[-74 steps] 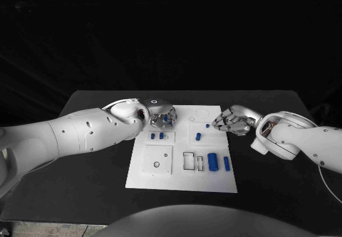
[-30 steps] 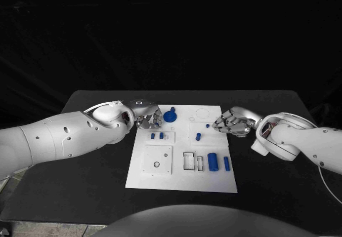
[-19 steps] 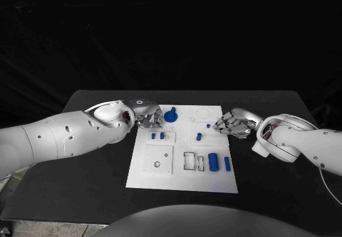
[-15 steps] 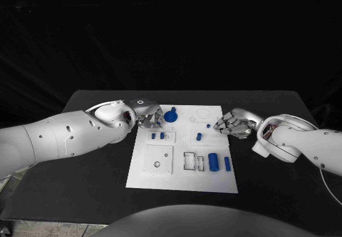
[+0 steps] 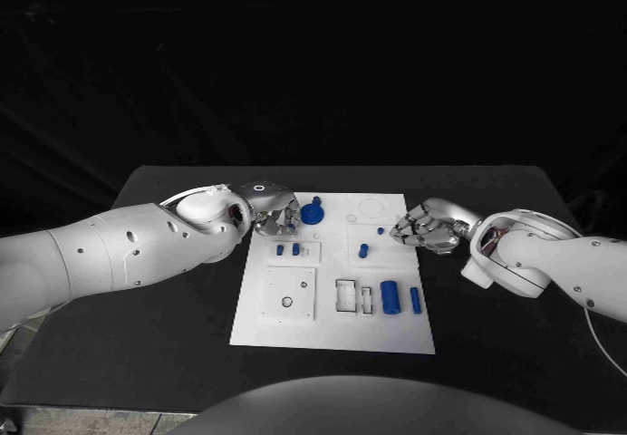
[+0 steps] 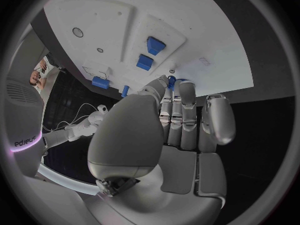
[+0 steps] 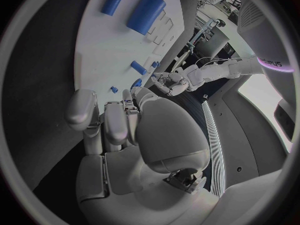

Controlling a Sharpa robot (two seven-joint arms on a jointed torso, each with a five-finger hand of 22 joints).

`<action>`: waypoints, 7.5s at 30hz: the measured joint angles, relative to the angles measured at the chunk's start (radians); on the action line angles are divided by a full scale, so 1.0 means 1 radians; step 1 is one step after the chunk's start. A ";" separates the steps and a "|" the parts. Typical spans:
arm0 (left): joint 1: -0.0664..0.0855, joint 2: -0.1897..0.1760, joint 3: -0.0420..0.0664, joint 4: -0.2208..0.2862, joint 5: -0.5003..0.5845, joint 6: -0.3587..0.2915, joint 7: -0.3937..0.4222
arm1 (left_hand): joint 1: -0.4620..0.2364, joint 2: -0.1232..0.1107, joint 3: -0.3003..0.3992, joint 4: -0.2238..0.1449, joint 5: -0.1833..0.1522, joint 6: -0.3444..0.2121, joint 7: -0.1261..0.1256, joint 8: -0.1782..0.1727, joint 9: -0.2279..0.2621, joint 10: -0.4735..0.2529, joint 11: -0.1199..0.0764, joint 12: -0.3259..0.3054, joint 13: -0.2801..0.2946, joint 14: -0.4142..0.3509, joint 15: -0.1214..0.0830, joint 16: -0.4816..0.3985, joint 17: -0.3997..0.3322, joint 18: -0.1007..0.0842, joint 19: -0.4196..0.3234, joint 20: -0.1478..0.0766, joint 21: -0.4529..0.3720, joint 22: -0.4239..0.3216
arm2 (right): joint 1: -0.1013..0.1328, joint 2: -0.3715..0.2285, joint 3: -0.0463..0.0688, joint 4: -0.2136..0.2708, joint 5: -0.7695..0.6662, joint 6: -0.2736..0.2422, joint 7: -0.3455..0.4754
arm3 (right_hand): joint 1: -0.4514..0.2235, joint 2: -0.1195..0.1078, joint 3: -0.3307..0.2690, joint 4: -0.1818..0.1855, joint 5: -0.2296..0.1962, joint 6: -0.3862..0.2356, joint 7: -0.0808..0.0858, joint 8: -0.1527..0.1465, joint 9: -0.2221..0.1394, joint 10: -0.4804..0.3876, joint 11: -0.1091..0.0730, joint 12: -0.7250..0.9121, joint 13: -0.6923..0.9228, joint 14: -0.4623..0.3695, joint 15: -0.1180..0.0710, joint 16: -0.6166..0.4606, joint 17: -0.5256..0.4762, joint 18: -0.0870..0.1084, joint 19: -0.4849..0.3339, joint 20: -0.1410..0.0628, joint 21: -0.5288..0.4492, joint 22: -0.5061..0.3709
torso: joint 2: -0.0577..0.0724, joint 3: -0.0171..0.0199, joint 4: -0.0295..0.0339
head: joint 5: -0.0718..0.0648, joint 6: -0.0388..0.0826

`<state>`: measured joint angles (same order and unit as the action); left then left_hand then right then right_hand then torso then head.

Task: Assemble the parts on the task board

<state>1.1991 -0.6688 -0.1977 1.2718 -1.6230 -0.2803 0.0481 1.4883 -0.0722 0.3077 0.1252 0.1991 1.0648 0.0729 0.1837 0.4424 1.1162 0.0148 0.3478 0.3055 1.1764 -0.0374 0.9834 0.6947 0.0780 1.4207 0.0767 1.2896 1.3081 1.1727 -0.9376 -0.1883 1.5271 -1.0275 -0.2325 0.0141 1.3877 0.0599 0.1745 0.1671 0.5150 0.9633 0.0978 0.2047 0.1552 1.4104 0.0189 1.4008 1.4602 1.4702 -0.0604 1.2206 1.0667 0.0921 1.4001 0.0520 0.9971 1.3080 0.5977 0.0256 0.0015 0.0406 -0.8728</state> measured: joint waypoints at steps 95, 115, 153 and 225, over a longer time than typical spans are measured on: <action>-0.008 0.038 -0.009 -0.045 0.007 0.046 -0.001 | 0.001 -0.007 0.010 -0.004 -0.008 0.010 -0.004 0.005 -0.006 0.018 -0.003 0.000 0.014 0.000 0.000 -0.015 -0.020 0.000 0.000 0.000 -0.004 -0.001 | -0.005 0.005 0.000 -0.003 0.015 0.003 0.004 | 0.006 -0.001 0.004 -0.004 0.006 0.000 0.000 0.000 -0.001 -0.002 0.002 0.000 0.000 0.000 0.000 0.000 0.000 0.000 -0.004 -0.004 -0.005 0.000 | 0.000 -0.0003 0.0004 | 0.000 0.000; -0.009 0.045 -0.009 -0.060 0.026 0.032 0.003 | 0.001 -0.007 0.016 -0.004 -0.005 0.003 -0.003 -0.002 -0.007 0.016 -0.001 0.000 0.019 0.000 0.000 -0.015 -0.021 0.000 0.000 0.000 -0.004 0.000 | -0.007 0.008 0.000 -0.004 0.016 0.009 0.004 | 0.006 -0.001 0.004 -0.004 0.006 0.000 0.000 0.000 -0.001 -0.002 0.002 -0.004 0.000 0.000 0.000 0.000 0.000 0.000 -0.004 -0.004 -0.005 0.000 | 0.000 -0.0001 0.0006 | 0.002 0.000; -0.011 0.044 -0.011 -0.064 0.029 0.031 -0.012 | -0.014 -0.014 0.039 0.003 0.010 -0.082 -0.011 -0.054 -0.037 0.027 -0.002 -0.009 0.037 0.007 0.000 -0.015 -0.031 0.000 0.000 0.000 -0.004 0.000 | -0.010 0.009 0.000 -0.007 0.016 0.021 0.002 | 0.006 -0.001 0.007 -0.007 0.006 0.000 0.000 0.000 0.000 -0.004 0.004 -0.005 0.000 0.000 0.000 0.000 -0.001 0.000 -0.004 -0.004 -0.005 -0.001 | 0.000 -0.0001 0.0005 | 0.004 0.000; 0.055 -0.240 -0.014 0.115 0.240 -0.231 0.084 | -0.170 -0.134 -0.318 0.171 -0.151 -0.735 -0.223 0.245 0.032 -0.557 0.067 0.286 0.453 -0.158 0.053 -0.050 -0.059 0.007 -0.147 0.036 -0.214 0.000 | 0.176 0.004 0.001 0.081 -0.153 -0.014 -0.103 | -0.019 -0.177 0.114 -0.028 0.200 -0.020 -0.005 -0.021 0.013 -0.569 0.021 -0.758 -0.900 -0.061 0.022 -0.166 -0.197 0.041 -0.086 0.006 -0.242 -0.001 | -0.006 -0.0063 0.0054 | -0.013 0.000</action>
<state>1.2544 -0.9083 -0.2114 1.3873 -1.3835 -0.5109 0.1317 1.3186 -0.2066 -0.0103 0.2960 0.0484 0.3301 -0.1504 0.4289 0.4748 0.5592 0.0817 0.6342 0.7588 1.0181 0.0152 0.9339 0.6360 0.0849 1.2733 0.1123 1.0753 1.3080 1.3488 -0.9332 -0.1874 1.6081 -1.1808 -0.2462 -0.0890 1.3690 -0.1170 0.2882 0.1389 0.7147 0.9429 0.0933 0.1841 0.1686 0.8417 0.0403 0.6424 0.5600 1.4090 -0.0383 1.0549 0.8696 0.1331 1.3145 0.0582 0.7554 1.3074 0.5913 0.0193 0.0069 0.0279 -0.8728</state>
